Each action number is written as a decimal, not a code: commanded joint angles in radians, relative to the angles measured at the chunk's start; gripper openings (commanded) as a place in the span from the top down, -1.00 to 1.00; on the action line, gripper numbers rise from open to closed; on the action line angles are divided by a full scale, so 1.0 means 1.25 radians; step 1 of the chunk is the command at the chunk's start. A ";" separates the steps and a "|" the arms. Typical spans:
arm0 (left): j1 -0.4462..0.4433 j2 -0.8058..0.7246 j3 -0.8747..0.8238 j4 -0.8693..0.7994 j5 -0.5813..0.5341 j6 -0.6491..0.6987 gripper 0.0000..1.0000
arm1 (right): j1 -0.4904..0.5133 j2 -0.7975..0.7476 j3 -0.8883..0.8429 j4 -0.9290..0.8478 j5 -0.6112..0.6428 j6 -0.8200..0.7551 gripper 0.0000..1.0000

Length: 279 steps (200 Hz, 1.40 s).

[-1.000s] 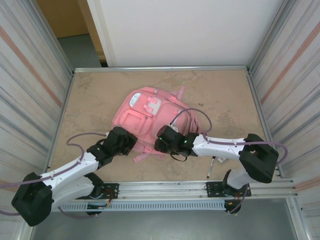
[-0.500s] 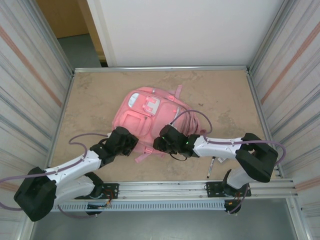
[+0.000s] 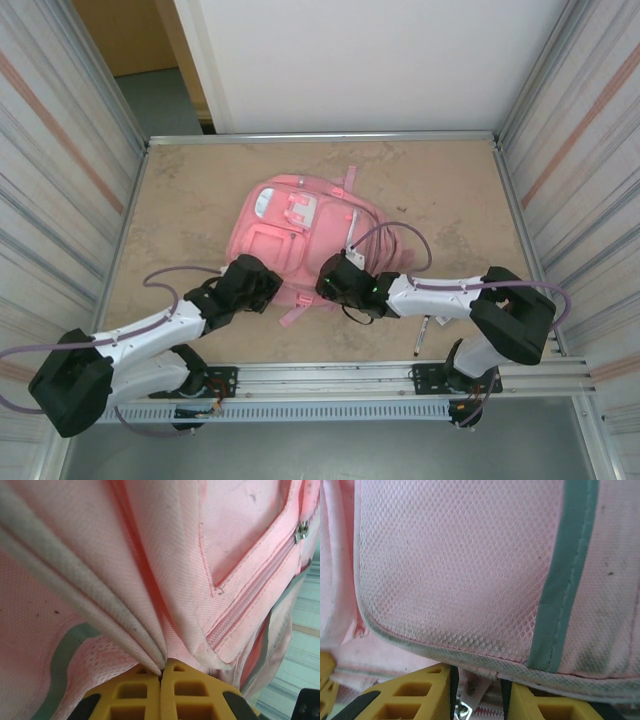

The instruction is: Pack the student bag

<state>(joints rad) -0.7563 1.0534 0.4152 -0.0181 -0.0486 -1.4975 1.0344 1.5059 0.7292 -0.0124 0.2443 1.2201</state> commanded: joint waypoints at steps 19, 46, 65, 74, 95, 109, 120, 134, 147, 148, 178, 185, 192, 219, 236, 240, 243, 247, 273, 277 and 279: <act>-0.028 0.021 0.037 -0.005 0.036 -0.021 1.00 | -0.039 0.030 -0.039 0.146 0.009 -0.016 0.39; -0.037 0.022 0.019 0.014 0.024 -0.038 1.00 | -0.036 0.026 -0.076 0.278 -0.049 -0.070 0.40; -0.037 0.022 0.010 0.017 0.020 -0.048 1.00 | -0.031 0.019 -0.080 0.308 -0.080 -0.139 0.40; -0.038 0.025 0.006 0.025 0.020 -0.054 1.00 | -0.031 0.015 -0.100 0.341 -0.095 -0.160 0.39; -0.038 0.033 0.000 0.039 0.028 -0.051 1.00 | -0.040 0.014 -0.133 0.385 -0.118 -0.165 0.40; -0.038 0.033 -0.001 0.038 0.028 -0.052 1.00 | -0.050 0.010 -0.154 0.425 -0.145 -0.161 0.40; -0.038 0.033 -0.006 0.040 0.027 -0.057 1.00 | -0.051 0.000 -0.164 0.446 -0.156 -0.173 0.41; -0.038 0.034 -0.009 0.049 0.029 -0.056 1.00 | -0.047 -0.014 -0.163 0.433 -0.152 -0.188 0.41; -0.037 0.031 -0.012 0.048 0.026 -0.055 1.00 | -0.048 -0.019 -0.159 0.423 -0.154 -0.197 0.42; -0.038 0.031 -0.012 0.049 0.026 -0.056 1.00 | -0.048 -0.018 -0.157 0.420 -0.155 -0.197 0.42; -0.038 0.024 -0.016 0.047 0.016 -0.059 1.00 | -0.052 -0.025 -0.149 0.396 -0.164 -0.225 0.54; -0.038 0.023 -0.016 0.049 0.016 -0.057 1.00 | -0.053 -0.021 -0.147 0.390 -0.159 -0.227 0.54; -0.038 0.020 -0.015 0.045 0.016 -0.053 1.00 | -0.055 -0.018 -0.143 0.382 -0.159 -0.225 0.55; -0.038 0.007 -0.017 0.030 0.009 -0.059 1.00 | -0.051 -0.009 -0.109 0.305 -0.133 -0.253 0.56; -0.038 0.002 -0.022 0.033 0.007 -0.054 1.00 | -0.014 -0.011 -0.084 0.233 -0.039 -0.357 0.54; -0.038 0.000 -0.022 0.029 0.008 -0.055 1.00 | -0.010 -0.009 -0.081 0.226 -0.031 -0.385 0.52; -0.038 -0.002 -0.022 0.026 0.007 -0.056 1.00 | -0.009 -0.007 -0.080 0.221 -0.030 -0.401 0.52; -0.038 -0.005 -0.022 0.025 0.006 -0.057 1.00 | -0.012 -0.006 -0.076 0.212 -0.031 -0.415 0.50; -0.038 -0.024 -0.025 0.015 -0.001 -0.057 1.00 | -0.058 -0.015 -0.056 0.149 -0.117 -0.478 0.43; -0.038 -0.028 -0.026 0.013 -0.002 -0.055 1.00 | -0.063 -0.018 -0.048 0.130 -0.121 -0.489 0.41; -0.038 -0.028 -0.027 0.012 -0.002 -0.054 1.00 | -0.066 -0.018 -0.044 0.119 -0.123 -0.494 0.41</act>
<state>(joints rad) -0.7845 1.0550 0.3962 0.0284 -0.0654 -1.5616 0.9966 1.4982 0.6247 0.2657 0.1150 0.7528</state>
